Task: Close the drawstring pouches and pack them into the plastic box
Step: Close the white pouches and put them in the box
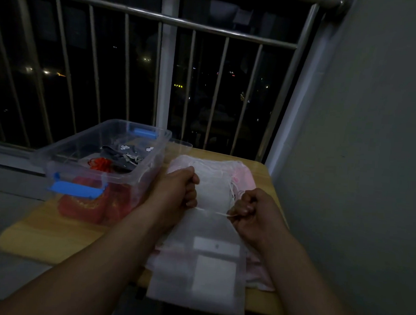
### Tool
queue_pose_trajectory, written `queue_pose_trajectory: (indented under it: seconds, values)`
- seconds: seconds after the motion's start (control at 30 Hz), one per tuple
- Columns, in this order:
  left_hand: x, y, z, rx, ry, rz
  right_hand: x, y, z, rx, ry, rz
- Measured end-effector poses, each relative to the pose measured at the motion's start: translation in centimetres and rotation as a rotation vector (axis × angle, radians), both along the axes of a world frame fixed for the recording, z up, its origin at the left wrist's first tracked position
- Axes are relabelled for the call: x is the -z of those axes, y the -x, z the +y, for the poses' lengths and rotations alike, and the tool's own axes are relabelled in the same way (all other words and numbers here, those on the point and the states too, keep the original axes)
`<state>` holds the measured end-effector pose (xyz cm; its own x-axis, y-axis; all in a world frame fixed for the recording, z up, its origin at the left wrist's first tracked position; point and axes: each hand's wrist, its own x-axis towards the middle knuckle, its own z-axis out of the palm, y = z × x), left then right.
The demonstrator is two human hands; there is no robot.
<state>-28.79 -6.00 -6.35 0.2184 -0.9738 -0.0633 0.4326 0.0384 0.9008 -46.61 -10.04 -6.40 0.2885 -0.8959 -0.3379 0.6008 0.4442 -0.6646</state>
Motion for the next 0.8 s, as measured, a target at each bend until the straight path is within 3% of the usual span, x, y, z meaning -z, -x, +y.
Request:
queue_pose_trajectory:
  seconds: [0.1,0.17,0.23,0.3,0.37,0.53,0.67,0.8]
  values:
    - [-0.2,0.9,0.9,0.038,0.101,-0.51,0.0,0.2,-0.2,-0.012,0.102,0.177]
    - [-0.3,1.3,1.2,0.065,0.188,-0.886,-0.5,0.4,-0.7,-0.002,0.277,0.361]
    - [-0.2,1.6,1.1,0.107,0.237,-1.073,-1.2,0.5,-1.0,-0.005,0.495,0.603]
    - [0.0,1.9,0.9,0.136,0.242,-1.121,-1.8,0.5,-0.9,-0.047,0.649,0.759]
    - [0.3,2.2,0.8,0.139,0.233,-1.126,-2.1,0.2,-0.5,-0.105,0.708,0.796]
    - [0.6,2.3,0.2,0.048,0.153,-0.956,-1.1,-0.4,-0.2,0.031,0.51,0.648]
    - [0.3,2.1,0.0,-0.055,0.17,-0.844,-0.2,-0.2,0.9,-0.207,0.569,0.901]
    - [0.0,2.3,-0.2,-0.081,0.185,-0.809,0.1,-0.5,1.5,-0.272,0.686,0.961]
